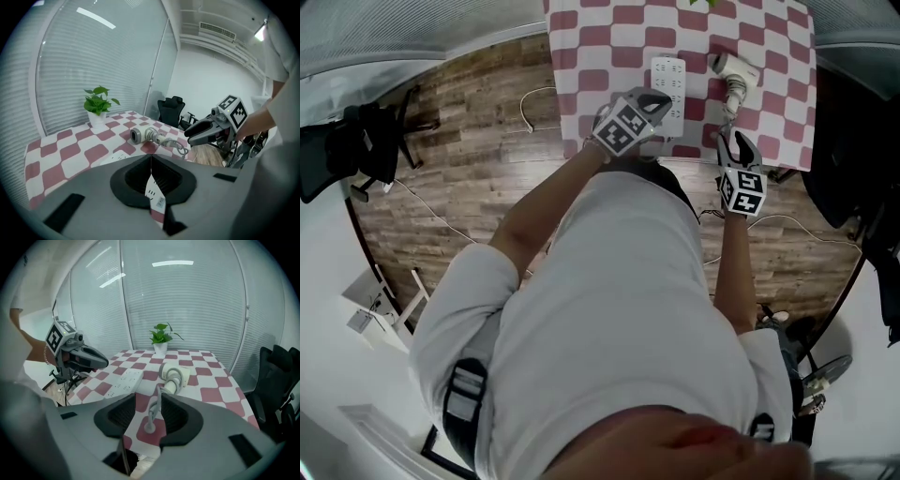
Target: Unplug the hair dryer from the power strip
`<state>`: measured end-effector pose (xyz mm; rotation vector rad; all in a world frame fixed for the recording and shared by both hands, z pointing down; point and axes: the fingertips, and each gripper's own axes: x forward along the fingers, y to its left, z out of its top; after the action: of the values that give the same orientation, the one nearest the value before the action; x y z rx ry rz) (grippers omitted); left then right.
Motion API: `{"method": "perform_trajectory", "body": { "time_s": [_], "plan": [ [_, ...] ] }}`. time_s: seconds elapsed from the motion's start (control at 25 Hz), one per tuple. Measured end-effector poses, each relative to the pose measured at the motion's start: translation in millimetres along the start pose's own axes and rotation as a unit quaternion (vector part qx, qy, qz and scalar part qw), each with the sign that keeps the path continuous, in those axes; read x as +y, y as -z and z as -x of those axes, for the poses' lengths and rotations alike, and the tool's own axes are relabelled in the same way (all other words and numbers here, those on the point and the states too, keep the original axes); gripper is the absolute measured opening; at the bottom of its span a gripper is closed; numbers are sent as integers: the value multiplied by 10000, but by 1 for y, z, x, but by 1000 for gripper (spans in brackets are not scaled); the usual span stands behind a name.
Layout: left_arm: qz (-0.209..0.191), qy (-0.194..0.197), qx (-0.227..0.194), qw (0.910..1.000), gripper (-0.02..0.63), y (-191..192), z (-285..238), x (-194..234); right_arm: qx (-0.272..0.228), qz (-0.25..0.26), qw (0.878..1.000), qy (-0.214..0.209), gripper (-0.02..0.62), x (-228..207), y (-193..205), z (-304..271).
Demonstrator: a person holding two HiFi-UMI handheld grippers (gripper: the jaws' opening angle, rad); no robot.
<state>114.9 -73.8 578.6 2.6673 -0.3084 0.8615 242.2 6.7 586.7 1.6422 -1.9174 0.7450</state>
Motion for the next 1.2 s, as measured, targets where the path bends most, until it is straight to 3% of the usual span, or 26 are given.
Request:
{"method": "perform_trajectory", "body": {
  "time_s": [0.16,0.36,0.6,0.8,1.2],
  "plan": [
    [320,-156,-487,9982,32,-26,30,-2,-336,111,9992,-169,170,17,-35,15],
    [55,-126,-1119,9936,32,-72,68,-22,-846,242,9951,-448,114,45,-86,42],
    [124,-128,-1623,9866,32,-106,107,-43,-1192,438,9890,-763,84,77,-135,72],
    [168,-137,-2076,9780,32,-131,138,-59,-1548,532,9814,-1006,61,102,-169,100],
    [-172,-228,-2909,9563,32,-191,198,-89,-2435,656,9589,-1300,40,135,-240,163]
  ]
}}
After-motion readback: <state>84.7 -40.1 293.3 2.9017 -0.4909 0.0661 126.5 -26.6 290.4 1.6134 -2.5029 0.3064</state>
